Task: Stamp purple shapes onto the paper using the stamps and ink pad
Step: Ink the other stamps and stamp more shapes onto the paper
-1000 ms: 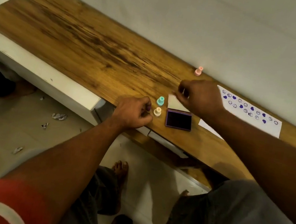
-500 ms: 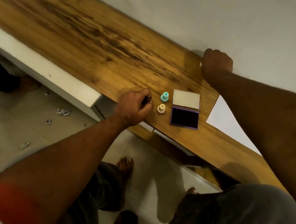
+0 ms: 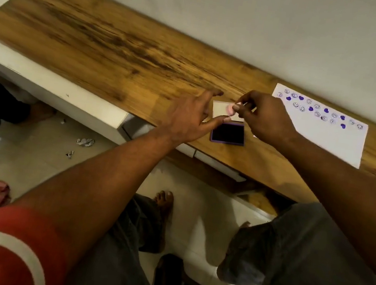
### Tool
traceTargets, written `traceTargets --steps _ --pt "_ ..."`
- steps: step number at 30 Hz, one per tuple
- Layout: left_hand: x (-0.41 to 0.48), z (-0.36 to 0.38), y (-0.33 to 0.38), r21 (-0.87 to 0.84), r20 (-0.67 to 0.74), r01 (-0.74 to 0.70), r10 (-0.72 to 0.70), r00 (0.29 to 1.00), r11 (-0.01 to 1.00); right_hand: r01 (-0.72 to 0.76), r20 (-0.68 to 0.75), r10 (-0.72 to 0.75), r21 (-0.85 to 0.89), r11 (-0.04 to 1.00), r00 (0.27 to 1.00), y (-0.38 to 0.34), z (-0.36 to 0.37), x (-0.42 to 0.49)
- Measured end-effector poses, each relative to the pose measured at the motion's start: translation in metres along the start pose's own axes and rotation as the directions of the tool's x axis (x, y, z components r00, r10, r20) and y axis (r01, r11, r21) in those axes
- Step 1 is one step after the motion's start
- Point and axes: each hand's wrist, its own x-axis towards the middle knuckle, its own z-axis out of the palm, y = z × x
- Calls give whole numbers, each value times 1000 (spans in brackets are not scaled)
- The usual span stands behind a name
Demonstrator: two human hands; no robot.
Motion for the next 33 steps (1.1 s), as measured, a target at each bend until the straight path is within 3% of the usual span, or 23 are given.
traceTargets --steps 3,6,11,18,23,28,33 --pt "-1 2 12 -22 25 -85 85 996 996 18 -34 -16 48 999 999 -5 1 -15" --pt "-2 3 19 -23 6 -78 79 997 997 36 -60 -32 60 998 998 -4 -1 -20" --pt "-2 2 24 -19 -5 -65 65 998 998 140 10 -141 -191 972 990 0 1 -19" --pt "-4 0 19 -88 43 -28 32 999 996 351 107 -334 -317 881 936 9 1 -15" --pt "-14 -8 -11 -130 37 66 -62 997 989 278 101 -260 -424 862 960 18 10 -18" --pt "-28 -14 -52 -198 -52 197 -211 976 960 304 235 -214 -476 825 948 20 22 -21" --pt "-43 6 -71 -125 32 314 -312 949 941 354 345 -169 -593 723 923 11 35 -15"
